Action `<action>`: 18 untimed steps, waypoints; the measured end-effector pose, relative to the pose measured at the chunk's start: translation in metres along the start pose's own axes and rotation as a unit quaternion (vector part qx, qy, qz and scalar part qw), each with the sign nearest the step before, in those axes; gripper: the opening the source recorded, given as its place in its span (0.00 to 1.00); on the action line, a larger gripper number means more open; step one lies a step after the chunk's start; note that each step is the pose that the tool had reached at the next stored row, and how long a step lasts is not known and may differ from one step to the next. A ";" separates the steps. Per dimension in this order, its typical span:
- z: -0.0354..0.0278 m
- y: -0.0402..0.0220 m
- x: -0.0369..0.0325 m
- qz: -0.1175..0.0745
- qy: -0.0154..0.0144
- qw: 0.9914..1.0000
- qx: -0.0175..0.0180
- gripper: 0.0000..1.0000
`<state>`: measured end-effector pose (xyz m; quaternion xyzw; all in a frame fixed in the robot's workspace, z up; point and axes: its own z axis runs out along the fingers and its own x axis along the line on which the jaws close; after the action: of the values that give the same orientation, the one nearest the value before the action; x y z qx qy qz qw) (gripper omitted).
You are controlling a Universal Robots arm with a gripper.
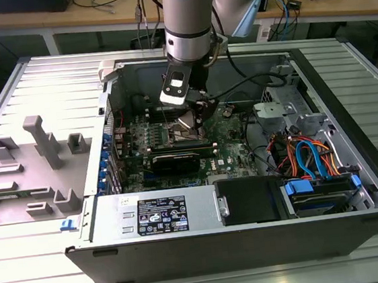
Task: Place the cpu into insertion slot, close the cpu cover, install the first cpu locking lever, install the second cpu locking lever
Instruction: 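Place the cpu into insertion slot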
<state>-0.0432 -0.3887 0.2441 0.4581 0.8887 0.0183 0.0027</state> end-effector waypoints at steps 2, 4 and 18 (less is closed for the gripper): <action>0.0001 0.0000 0.0000 0.013 0.000 1.000 0.000 0.55; 0.0003 0.0000 0.0000 0.026 -0.001 1.000 0.000 0.55; 0.0006 0.0000 0.0000 0.068 -0.003 0.998 -0.001 0.55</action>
<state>-0.0432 -0.3887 0.2435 0.5172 0.8556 0.0179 0.0041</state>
